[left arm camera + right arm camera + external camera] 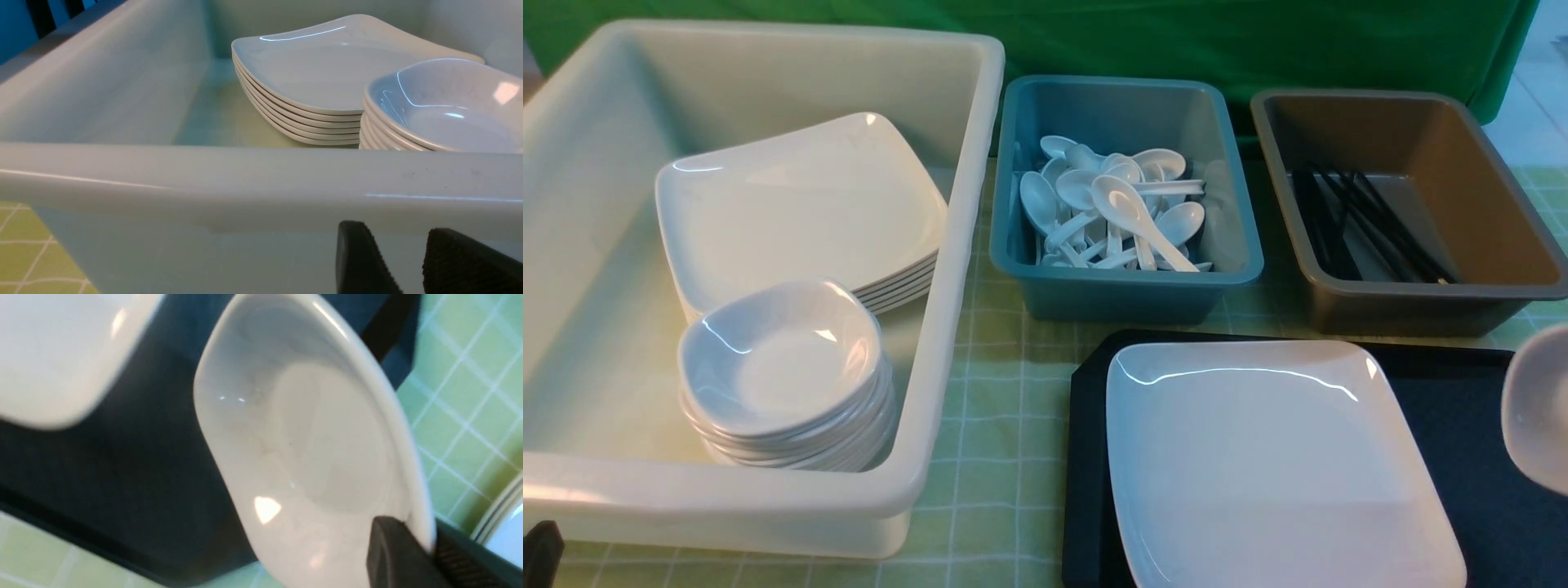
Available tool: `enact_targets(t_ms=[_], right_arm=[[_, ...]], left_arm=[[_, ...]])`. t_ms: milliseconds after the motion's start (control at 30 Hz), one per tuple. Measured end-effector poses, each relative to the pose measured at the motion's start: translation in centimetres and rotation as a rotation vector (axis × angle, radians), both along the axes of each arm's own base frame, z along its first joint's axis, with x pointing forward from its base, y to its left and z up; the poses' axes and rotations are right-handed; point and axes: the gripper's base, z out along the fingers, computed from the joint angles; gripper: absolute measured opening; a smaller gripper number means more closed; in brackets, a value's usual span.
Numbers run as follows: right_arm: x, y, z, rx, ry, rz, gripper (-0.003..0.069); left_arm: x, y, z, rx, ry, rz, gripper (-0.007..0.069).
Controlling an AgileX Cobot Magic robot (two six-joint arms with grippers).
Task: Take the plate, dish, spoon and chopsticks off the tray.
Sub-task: Use the right arm to put the small plate into the large storage box on the left
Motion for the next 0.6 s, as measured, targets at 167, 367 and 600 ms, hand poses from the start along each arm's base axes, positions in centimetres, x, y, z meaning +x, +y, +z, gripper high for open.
enact_targets(t_ms=[167, 367, 600], right_arm=[[0.4, 7.3, 7.7, 0.378, -0.215, 0.112, 0.0031], [0.0, 17.0, 10.3, 0.753, -0.135, 0.309, 0.0031], [1.4, 28.8, 6.0, 0.935, -0.09, 0.311, 0.0031]], left_arm=[[0.0, 0.0, 0.0, 0.0, 0.0, 0.0, 0.0223], [0.0, 0.0, 0.0, 0.0, 0.0, 0.0, 0.0223], [0.0, 0.0, 0.0, 0.0, 0.0, 0.0, 0.0223]])
